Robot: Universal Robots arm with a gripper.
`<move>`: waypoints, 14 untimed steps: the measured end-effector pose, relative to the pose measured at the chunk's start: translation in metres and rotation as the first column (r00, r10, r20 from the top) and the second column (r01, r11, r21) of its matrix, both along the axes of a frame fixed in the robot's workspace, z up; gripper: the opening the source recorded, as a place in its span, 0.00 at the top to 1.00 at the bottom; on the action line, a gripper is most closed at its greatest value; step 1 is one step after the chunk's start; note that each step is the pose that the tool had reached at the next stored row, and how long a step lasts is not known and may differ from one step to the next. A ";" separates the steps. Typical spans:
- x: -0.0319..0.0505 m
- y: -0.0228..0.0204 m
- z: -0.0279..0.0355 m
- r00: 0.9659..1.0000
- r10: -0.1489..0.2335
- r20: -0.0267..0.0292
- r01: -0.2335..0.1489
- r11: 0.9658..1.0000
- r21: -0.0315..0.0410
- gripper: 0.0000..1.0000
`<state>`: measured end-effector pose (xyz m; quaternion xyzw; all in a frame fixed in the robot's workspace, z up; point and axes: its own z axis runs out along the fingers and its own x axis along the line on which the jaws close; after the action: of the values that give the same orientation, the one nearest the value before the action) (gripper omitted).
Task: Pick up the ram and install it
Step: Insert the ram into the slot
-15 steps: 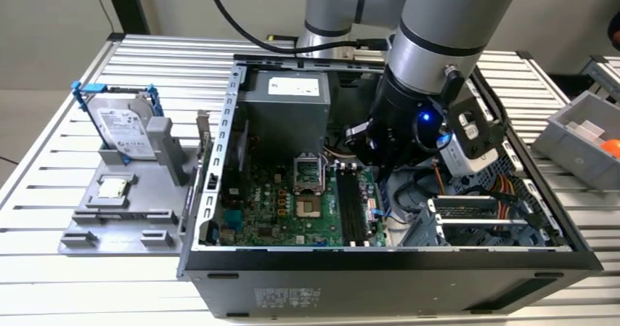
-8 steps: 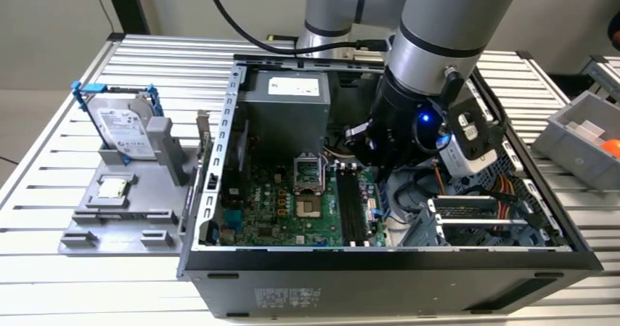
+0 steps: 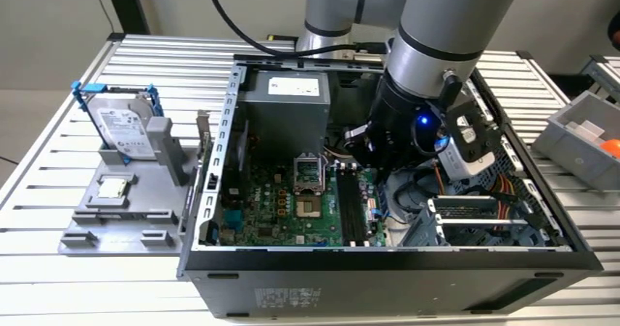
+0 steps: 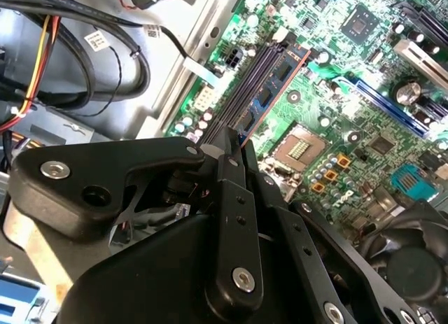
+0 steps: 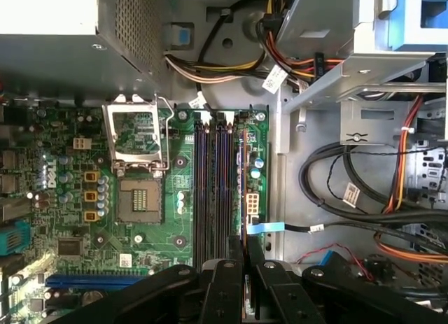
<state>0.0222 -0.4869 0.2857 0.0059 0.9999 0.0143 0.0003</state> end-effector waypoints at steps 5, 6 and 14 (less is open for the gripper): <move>0.0000 0.0000 -0.0053 1.000 0.000 0.000 0.000 1.000 0.000 1.00; 0.0000 0.0000 -0.0070 1.000 0.000 0.000 0.000 1.000 0.000 1.00; 0.0000 0.0000 -0.0164 1.000 0.000 0.000 0.000 1.000 0.000 1.00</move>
<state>0.0222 -0.4869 0.2693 0.0059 0.9999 0.0143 0.0002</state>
